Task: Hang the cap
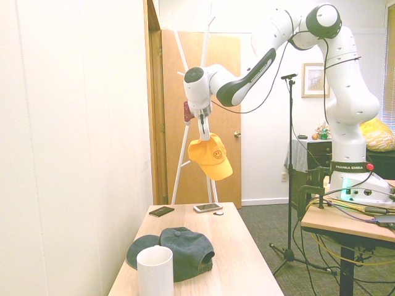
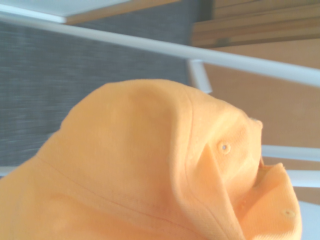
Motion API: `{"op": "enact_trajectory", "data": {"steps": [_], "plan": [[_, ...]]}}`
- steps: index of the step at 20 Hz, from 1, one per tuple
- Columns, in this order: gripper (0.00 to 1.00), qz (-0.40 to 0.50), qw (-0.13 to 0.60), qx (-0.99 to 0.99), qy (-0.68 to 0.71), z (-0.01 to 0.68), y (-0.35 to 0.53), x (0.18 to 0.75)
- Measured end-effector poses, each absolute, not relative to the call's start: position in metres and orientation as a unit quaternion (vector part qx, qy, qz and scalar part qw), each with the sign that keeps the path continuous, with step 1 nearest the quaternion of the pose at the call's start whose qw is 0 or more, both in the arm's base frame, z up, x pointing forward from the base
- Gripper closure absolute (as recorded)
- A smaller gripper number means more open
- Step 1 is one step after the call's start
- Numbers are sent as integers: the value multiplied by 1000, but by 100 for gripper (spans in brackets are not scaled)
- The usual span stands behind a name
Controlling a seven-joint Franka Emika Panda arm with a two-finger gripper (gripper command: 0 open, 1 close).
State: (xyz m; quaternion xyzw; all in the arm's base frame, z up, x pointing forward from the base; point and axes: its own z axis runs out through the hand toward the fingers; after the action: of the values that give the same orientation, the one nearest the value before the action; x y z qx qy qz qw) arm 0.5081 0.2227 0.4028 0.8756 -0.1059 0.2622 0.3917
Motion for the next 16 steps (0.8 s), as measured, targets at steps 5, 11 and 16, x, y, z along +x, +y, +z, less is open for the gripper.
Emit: {"op": "enact_trajectory", "data": {"steps": [5,11,16], "plan": [[100,305,441,840,-84,463,216,503],[100,347,475,805,-78,546,212,505],[100,376,484,785,-92,627,206,504]]}}
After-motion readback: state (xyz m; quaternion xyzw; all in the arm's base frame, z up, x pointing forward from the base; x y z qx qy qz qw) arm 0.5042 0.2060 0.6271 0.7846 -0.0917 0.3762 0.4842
